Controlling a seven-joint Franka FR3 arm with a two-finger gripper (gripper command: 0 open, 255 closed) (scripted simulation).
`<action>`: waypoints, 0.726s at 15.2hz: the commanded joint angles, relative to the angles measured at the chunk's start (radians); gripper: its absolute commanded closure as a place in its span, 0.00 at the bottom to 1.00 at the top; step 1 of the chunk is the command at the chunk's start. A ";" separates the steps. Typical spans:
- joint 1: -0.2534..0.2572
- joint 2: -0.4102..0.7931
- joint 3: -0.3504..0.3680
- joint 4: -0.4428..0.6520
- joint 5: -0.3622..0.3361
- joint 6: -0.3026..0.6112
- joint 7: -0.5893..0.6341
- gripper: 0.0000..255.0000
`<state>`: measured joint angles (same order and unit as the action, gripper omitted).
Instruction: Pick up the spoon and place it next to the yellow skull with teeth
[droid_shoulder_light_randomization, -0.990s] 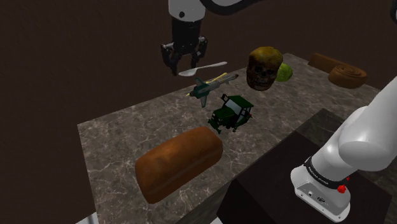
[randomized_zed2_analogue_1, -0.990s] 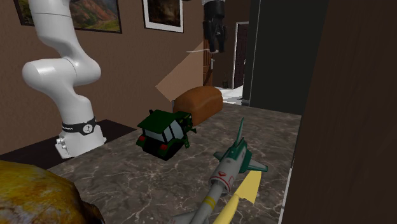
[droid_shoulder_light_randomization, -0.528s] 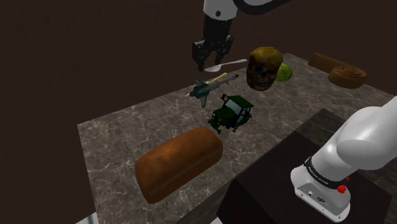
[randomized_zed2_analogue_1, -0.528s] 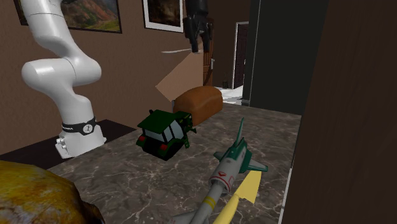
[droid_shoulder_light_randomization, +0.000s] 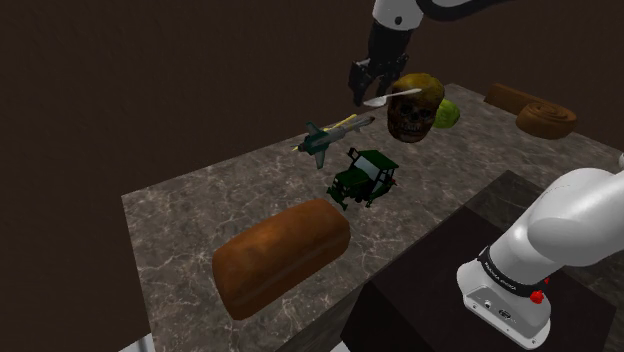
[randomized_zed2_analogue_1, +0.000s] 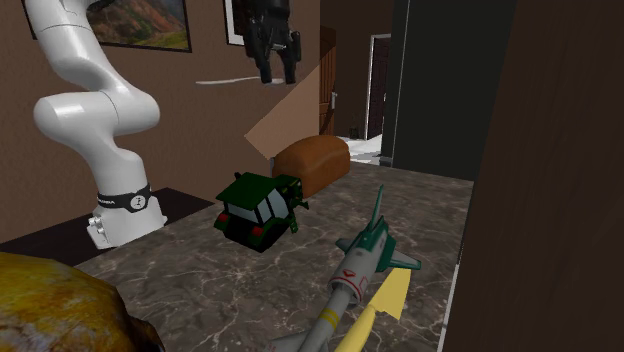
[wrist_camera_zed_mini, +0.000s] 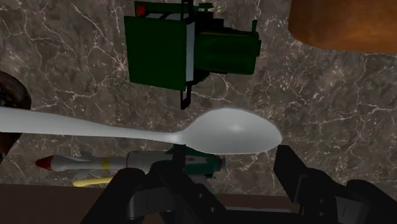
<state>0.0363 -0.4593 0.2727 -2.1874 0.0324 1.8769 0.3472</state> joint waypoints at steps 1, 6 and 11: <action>-0.011 -0.038 -0.043 -0.037 -0.003 0.000 -0.055 1.00; -0.040 -0.124 -0.143 -0.113 -0.023 -0.008 -0.176 1.00; -0.078 -0.184 -0.245 -0.162 -0.061 -0.017 -0.296 1.00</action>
<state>-0.0325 -0.6324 0.0501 -2.3381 -0.0190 1.8595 0.0791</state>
